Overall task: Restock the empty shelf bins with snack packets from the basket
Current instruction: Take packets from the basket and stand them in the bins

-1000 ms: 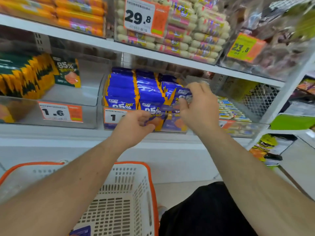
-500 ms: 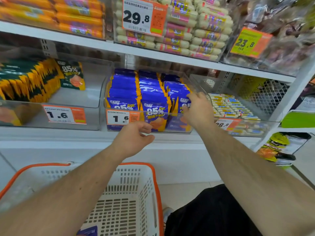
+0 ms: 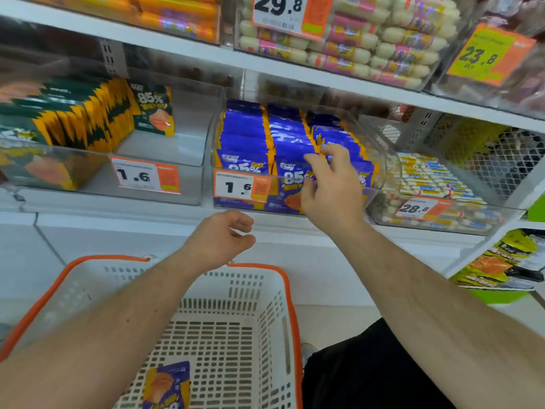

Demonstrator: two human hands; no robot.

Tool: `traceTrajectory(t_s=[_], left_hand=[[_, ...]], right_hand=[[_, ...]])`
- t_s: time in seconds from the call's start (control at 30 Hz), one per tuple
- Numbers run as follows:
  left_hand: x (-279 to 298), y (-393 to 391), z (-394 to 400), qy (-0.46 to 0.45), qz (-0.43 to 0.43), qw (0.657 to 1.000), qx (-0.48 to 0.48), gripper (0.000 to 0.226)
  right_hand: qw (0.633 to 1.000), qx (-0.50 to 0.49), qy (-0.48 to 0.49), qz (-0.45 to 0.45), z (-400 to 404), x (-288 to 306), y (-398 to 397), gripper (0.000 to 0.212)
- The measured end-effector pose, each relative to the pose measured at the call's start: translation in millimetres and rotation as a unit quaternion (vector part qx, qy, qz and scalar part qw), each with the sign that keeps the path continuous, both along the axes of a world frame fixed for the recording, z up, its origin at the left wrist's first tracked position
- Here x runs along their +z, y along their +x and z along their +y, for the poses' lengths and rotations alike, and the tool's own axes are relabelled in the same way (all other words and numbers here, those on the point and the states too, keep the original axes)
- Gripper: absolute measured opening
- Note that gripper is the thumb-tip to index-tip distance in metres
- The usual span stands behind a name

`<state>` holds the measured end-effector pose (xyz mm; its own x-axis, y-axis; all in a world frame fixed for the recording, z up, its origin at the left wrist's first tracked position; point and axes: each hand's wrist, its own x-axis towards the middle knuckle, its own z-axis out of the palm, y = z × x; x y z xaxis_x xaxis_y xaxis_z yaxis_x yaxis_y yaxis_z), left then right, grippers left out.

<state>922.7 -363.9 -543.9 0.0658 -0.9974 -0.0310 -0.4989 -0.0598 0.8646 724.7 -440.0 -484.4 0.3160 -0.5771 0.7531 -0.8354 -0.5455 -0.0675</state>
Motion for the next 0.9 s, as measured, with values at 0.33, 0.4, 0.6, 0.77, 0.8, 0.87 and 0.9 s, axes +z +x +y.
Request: traceTrajectory(t_s=[0.33,0.4,0.6,0.77,0.8,0.87,0.9], left_hand=[[-80.0,110.4,57.5,0.098,-0.062,0.989,0.096,0.023],[-98.2,129.7,69.5,0.127,-0.056,0.982,0.125,0.023],[-139.6,173.5,93.4,0.201,-0.013,0.959,0.199,0.026],[-158.2,196.7,103.9,0.224,0.018,0.936,0.27,0.027],[-163.3,198.8,104.7,0.229,0.025,0.932,0.279,0.026],[-174.8,201.3,104.0,0.245,0.036,0.925,0.287,0.024],[-180.4,201.8,103.0,0.254,0.043,0.922,0.289,0.024]], right_hand=[[0.887,0.24,0.314,0.239,74.3,-178.6,153.3,0.031],[0.826,0.191,0.431,0.309,85.0,-214.3,168.8,0.04],[0.673,0.128,0.629,0.368,116.2,-306.5,196.0,0.051],[0.675,0.146,0.611,0.386,129.1,-345.5,229.4,0.054],[0.686,0.153,0.6,0.382,129.4,-351.3,238.7,0.052],[0.72,0.156,0.58,0.347,128.9,-363.1,258.9,0.045],[0.734,0.15,0.575,0.329,128.4,-368.1,268.4,0.048]])
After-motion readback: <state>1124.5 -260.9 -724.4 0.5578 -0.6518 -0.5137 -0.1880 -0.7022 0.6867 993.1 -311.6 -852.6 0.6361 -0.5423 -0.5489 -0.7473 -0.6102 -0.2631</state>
